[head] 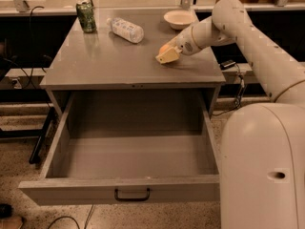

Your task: Pick orange from top drawer and place on counter

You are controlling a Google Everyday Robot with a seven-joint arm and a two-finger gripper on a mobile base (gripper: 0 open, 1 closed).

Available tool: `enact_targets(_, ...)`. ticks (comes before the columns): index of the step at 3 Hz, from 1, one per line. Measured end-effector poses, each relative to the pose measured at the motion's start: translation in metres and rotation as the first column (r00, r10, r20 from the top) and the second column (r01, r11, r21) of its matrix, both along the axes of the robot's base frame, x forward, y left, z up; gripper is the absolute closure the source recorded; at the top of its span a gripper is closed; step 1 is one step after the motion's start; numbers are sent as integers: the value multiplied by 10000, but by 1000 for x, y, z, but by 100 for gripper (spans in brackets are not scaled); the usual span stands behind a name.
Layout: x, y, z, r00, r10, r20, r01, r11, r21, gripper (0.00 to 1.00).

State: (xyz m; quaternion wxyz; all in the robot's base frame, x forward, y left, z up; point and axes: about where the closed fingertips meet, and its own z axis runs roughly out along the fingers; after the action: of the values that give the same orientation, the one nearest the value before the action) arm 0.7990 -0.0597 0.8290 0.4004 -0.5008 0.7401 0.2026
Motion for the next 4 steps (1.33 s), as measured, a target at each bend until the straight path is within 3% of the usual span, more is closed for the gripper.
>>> enact_targets(1,1,0,1,10000,-18,31,18,10000,-25,4)
enact_targets(3,1,-7,9,9998,-117,139,115,9998,178,0)
enact_targets(4,-6,-27,28,9964,-474,707,444,9980,443,0)
